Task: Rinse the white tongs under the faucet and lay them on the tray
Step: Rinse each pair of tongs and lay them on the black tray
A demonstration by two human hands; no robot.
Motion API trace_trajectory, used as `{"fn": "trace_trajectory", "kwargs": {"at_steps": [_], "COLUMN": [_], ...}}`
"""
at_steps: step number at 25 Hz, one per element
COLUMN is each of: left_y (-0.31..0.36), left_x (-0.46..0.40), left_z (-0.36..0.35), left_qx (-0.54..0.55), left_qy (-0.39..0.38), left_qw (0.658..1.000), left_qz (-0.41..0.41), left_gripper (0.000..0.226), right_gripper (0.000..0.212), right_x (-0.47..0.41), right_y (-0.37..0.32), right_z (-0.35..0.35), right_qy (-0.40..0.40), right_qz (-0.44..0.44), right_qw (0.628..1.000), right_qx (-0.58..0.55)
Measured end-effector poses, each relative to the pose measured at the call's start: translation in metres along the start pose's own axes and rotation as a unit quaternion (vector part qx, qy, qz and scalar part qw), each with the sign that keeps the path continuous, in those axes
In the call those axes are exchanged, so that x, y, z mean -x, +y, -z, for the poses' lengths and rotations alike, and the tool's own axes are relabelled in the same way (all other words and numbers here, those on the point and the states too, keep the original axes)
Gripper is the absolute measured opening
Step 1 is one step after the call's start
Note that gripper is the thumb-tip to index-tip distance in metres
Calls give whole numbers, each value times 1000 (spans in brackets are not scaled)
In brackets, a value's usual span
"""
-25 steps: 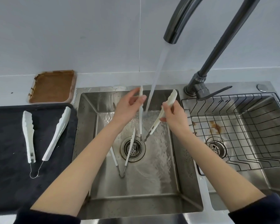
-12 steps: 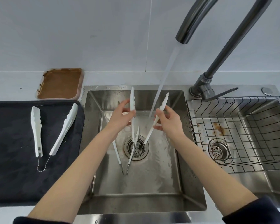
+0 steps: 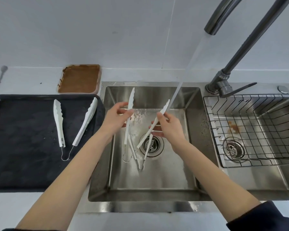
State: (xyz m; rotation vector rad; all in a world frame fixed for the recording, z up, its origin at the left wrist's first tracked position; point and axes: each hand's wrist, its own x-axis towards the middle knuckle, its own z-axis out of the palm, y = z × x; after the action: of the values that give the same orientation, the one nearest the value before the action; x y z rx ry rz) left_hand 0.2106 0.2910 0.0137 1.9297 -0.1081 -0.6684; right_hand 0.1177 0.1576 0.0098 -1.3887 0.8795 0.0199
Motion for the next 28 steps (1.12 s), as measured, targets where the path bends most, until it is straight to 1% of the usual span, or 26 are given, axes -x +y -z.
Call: {"fn": "trace_trajectory", "kwargs": {"at_steps": [4, 8, 11, 15, 19, 22, 26, 28], "left_y": [-8, -20, -26, -34, -44, -51, -61, -68], "left_x": [7, 15, 19, 19, 14, 12, 6, 5], "left_z": [33, 67, 89, 119, 148, 165, 188, 197], "left_qx": [38, 47, 33, 46, 57, 55, 50, 41], "left_qy": [49, 74, 98, 139, 178, 198, 236, 251], "left_qw": [998, 996, 995, 989, 982, 978, 969, 965], "left_qz": [6, -4, -9, 1, 20, 24, 45, 58], "left_gripper": [39, 39, 37, 35, 36, 37, 37, 39], "right_gripper": [57, 54, 56, 54, 59, 54, 38, 37], "right_x": [13, 24, 27, 30, 33, 35, 39, 40], "right_y": [-5, -7, -11, -16, -15, -13, -18, -17], "right_z": [-28, -62, -89, -122, -156, -181, -202, -212], "right_qy": [-28, -62, -81, -86, -93, -125, -194, -221], "right_qz": [15, 36, 52, 60, 78, 91, 96, 101], "right_qw": [999, 997, 995, 994, 990, 983, 971, 961], "right_qx": [-26, -18, 18, 35, 67, 102, 104, 130]}}
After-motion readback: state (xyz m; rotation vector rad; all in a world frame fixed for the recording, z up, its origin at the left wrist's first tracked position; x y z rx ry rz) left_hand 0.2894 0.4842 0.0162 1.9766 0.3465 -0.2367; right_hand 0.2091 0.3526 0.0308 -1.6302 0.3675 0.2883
